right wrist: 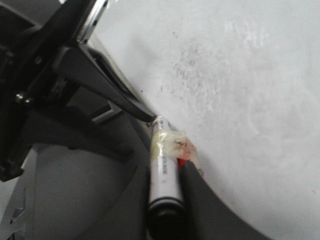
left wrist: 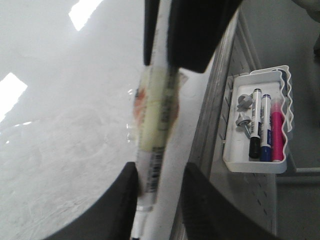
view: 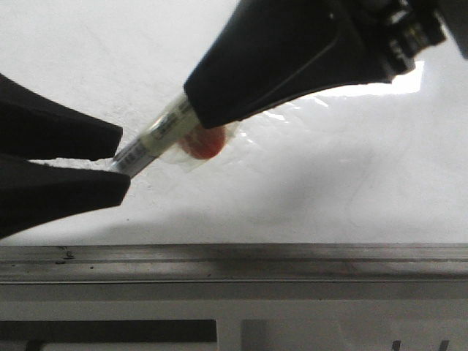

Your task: Write number 8 on whiteboard

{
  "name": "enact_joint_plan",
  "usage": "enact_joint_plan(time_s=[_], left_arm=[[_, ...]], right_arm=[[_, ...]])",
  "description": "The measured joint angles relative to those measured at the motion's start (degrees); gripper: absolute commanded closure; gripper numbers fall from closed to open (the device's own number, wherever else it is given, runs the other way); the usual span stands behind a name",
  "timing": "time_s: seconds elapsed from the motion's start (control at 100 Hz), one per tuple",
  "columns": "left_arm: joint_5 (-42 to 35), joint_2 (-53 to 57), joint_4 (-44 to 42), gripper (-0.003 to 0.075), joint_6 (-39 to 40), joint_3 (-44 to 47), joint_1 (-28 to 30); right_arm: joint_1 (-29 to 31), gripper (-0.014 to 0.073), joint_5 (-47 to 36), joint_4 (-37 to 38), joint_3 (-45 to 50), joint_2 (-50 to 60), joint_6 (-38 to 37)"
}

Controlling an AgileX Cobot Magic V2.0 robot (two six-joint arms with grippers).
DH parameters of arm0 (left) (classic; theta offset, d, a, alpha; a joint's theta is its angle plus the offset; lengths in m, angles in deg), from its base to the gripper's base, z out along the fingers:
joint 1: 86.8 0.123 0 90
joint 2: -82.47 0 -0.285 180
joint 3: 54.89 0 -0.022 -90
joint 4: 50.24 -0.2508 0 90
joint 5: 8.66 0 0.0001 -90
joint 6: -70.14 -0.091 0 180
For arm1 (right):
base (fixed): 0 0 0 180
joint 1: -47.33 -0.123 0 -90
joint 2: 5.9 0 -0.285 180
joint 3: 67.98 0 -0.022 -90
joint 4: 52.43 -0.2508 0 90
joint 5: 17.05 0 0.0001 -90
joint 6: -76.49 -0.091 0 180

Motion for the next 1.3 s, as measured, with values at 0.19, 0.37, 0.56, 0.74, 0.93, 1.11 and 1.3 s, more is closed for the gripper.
enact_joint_plan(time_s=[0.19, 0.37, 0.56, 0.74, 0.93, 1.11, 1.3], left_arm=[[3.5, 3.9, 4.8, 0.0332, 0.1, 0.0, 0.0], [14.4, 16.5, 17.0, 0.0332, 0.1, 0.0, 0.9], [22.5, 29.9, 23.3, 0.0332, 0.2, 0.0, 5.5], [24.7, 34.0, 23.9, 0.0332, 0.2, 0.0, 10.4], [24.1, 33.9, 23.9, 0.0332, 0.2, 0.0, 11.7], [23.4, 33.8, 23.9, 0.0332, 0.2, 0.0, 11.7], [23.3, 33.8, 23.9, 0.0332, 0.2, 0.0, 11.7]], right_arm=[[0.1, 0.0662, -0.4, -0.7, 0.0, 0.0, 0.0], [0.7, 0.0643, 2.1, -1.6, -1.3, 0.0, -1.0], [4.5, 0.0643, 8.9, -1.7, -8.6, 0.0, -2.7], [11.5, 0.0643, 12.9, -1.7, -15.4, 0.0, -3.0], [18.2, 0.0643, 16.9, -1.7, -19.2, -2.7, -3.4], [18.5, 0.0636, 21.2, -4.1, -19.7, -6.3, -4.3], [18.2, 0.0637, 29.8, 4.9, -19.8, -3.2, -13.3]])
